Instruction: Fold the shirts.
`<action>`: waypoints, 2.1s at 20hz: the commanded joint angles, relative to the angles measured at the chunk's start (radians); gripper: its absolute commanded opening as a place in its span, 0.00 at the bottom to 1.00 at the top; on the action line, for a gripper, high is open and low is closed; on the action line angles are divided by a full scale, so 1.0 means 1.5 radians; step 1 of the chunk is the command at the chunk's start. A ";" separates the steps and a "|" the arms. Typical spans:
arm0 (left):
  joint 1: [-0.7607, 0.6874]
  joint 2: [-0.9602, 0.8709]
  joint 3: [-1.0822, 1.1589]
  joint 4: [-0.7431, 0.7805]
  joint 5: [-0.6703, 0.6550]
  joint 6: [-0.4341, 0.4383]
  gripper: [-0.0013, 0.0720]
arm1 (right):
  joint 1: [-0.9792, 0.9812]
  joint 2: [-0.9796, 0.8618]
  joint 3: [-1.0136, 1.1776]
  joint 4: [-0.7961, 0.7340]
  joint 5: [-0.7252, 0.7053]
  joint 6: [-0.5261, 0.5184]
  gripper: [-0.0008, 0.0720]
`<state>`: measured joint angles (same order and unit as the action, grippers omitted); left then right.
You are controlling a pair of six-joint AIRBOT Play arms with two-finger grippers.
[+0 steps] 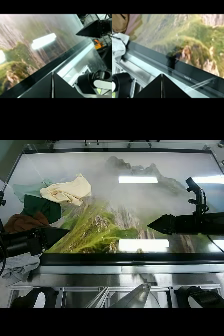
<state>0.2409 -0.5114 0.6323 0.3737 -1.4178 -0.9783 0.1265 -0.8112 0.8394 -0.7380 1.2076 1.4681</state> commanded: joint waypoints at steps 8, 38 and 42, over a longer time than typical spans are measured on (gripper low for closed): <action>0.001 0.001 -0.008 -0.001 0.003 0.000 0.04 | 0.001 0.000 -0.002 0.000 0.001 0.001 0.05; -0.006 0.000 -0.008 -0.027 0.114 0.000 0.03 | 0.001 -0.031 -0.003 0.038 -0.090 -0.002 0.05; -0.019 0.000 -0.007 -0.033 0.251 0.000 0.03 | 0.000 -0.080 -0.002 0.030 -0.120 -0.042 0.05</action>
<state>0.2211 -0.5114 0.6201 0.3317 -1.1980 -0.9768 0.1268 -0.8867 0.8360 -0.6960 1.0637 1.4422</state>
